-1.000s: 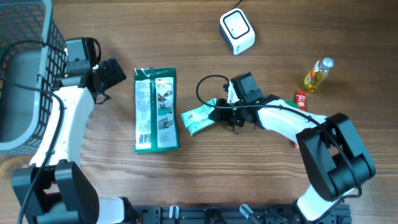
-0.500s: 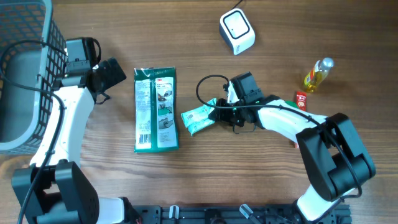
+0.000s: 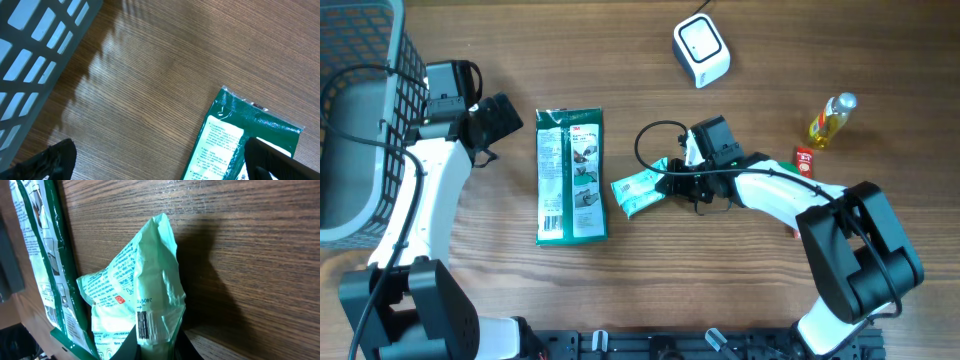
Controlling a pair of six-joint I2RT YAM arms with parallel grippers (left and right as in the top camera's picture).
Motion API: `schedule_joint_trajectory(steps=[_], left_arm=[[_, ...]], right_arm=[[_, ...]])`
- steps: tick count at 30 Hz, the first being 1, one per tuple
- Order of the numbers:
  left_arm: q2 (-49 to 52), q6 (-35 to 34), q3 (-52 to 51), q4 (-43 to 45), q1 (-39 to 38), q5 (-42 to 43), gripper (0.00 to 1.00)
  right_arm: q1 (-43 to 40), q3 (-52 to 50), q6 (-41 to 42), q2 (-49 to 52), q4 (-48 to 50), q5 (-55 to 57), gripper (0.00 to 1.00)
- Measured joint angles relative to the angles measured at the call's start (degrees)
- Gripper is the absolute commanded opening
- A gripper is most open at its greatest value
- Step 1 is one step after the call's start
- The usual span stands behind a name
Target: Scan the item barcode
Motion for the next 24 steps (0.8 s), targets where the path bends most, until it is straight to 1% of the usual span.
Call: schedule_joint_trajectory(steps=[3,6,8,10,11,12,13,14,16,18,19,20,22,24], left_arm=[[0.00,0.00,0.00,0.00,0.00,0.00,1.00],[0.00,0.00,0.00,0.00,0.00,-0.02,1.00],[0.00,0.00,0.00,0.00,0.00,-0.17,0.99],[0.00,0.00,0.00,0.00,0.00,-0.20,1.00],[0.00,0.00,0.00,-0.07,0.00,-0.24,1.00],[0.00,0.04,0.00,-0.04,0.00,-0.20,1.00],[0.00,0.09,0.00,0.00,0.00,-0.33,1.00],[0.00,0.17,0.00,-0.11,0.00,-0.42,1.00],[0.00,0.20,-0.02,-0.07,0.00,-0.42,1.00],[0.00,0.22,-0.02,-0.11,0.00,-0.42,1.00],[0.00,0.20,-0.02,-0.04,0.00,-0.42,1.00],[0.00,0.22,-0.02,-0.11,0.00,-0.42,1.00],[0.00,0.20,-0.02,-0.11,0.00,-0.39,1.00],[0.00,0.20,0.00,-0.11,0.00,-0.42,1.00]], right_arm=[[-0.85,0.02,-1.01,0.00,0.17,-3.13,0.04],[-2.12,1.49,-3.45,-1.25,-2.49,-5.05,0.04],[-2.84,4.22,-6.14,-4.68,-8.35,-5.42,0.04],[-3.30,9.38,-9.05,-8.79,-16.46,-5.14,0.04],[-3.58,12.98,-10.75,-10.75,-20.52,-4.70,0.04],[-3.87,18.21,-12.61,-11.87,-27.65,-3.74,0.04],[-4.31,25.00,-15.39,-12.39,-35.65,-1.90,0.04],[-4.70,31.78,-17.53,-12.46,-41.38,0.50,0.04],[-5.29,43.65,-21.33,-12.37,-51.10,6.19,0.04],[-5.64,57.46,-25.22,-11.89,-56.76,14.75,0.04],[-5.68,61.61,-26.84,-11.85,-56.52,18.38,0.04],[-5.68,63.43,-28.28,-11.85,-55.10,21.44,0.04],[-5.68,64.43,-31.69,-11.37,-52.02,26.58,0.04],[-5.68,64.43,-37.62,-8.59,-47.69,31.76,0.04]])
